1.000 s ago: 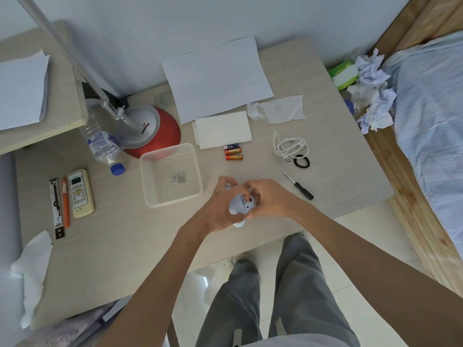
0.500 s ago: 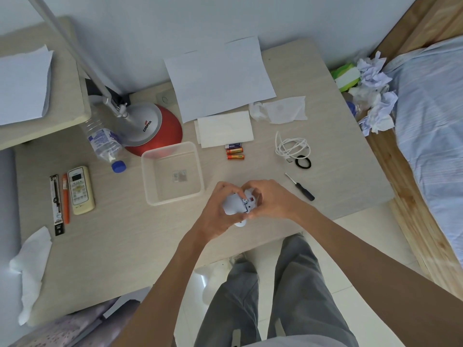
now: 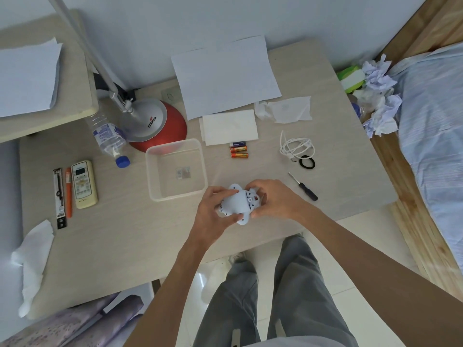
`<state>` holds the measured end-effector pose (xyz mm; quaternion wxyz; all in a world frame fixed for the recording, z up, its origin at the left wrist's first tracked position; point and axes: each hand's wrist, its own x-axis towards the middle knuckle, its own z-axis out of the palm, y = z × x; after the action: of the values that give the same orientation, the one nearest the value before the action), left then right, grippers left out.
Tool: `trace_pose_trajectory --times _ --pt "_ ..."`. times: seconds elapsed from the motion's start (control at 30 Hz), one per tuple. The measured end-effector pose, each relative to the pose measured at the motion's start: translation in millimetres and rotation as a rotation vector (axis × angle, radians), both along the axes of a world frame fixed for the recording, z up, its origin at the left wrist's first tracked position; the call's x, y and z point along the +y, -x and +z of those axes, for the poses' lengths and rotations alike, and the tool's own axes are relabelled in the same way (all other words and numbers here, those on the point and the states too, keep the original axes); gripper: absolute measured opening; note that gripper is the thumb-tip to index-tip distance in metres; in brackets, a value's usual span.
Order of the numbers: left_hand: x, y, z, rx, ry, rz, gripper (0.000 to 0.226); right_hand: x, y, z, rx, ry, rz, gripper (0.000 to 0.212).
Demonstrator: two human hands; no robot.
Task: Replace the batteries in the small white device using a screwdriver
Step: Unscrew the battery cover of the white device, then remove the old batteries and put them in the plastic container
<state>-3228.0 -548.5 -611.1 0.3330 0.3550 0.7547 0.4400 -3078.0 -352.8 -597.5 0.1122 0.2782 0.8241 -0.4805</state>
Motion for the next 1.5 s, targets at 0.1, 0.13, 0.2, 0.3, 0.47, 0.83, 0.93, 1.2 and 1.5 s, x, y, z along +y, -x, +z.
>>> trace_pose_trajectory --times 0.1,0.13,0.2,0.3,0.47,0.83,0.93,1.2,1.5 --pt "-4 -2 1 0.014 -0.018 0.01 0.066 -1 0 3 -0.005 0.005 -0.01 0.061" --pt "-5 -3 2 0.028 -0.023 0.006 0.066 -1 0 3 -0.009 0.004 -0.01 0.061" --pt "-8 -5 5 0.044 -0.018 0.001 0.067 -2 0 4 -0.012 0.002 -0.01 0.061" --pt "-11 -7 14 0.052 -0.008 0.006 0.07 -3 1 6 -0.013 -0.006 -0.009 0.062" --pt "-24 2 39 0.082 0.029 0.02 0.067 -3 0 7 -0.021 -0.002 -0.013 0.061" --pt "-116 37 7 0.315 0.312 0.051 0.066 -4 -4 7 -0.038 0.016 -0.019 0.058" --pt "-128 40 -11 0.348 0.32 0.097 0.066 -3 -5 5 -0.033 0.025 -0.016 0.059" --pt "-111 39 -29 0.385 0.41 0.16 0.064 -2 -8 1 -0.016 0.035 -0.01 0.061" --pt "-125 34 -11 0.308 0.375 0.141 0.087 -6 -10 2 -0.007 0.014 -0.025 0.061"
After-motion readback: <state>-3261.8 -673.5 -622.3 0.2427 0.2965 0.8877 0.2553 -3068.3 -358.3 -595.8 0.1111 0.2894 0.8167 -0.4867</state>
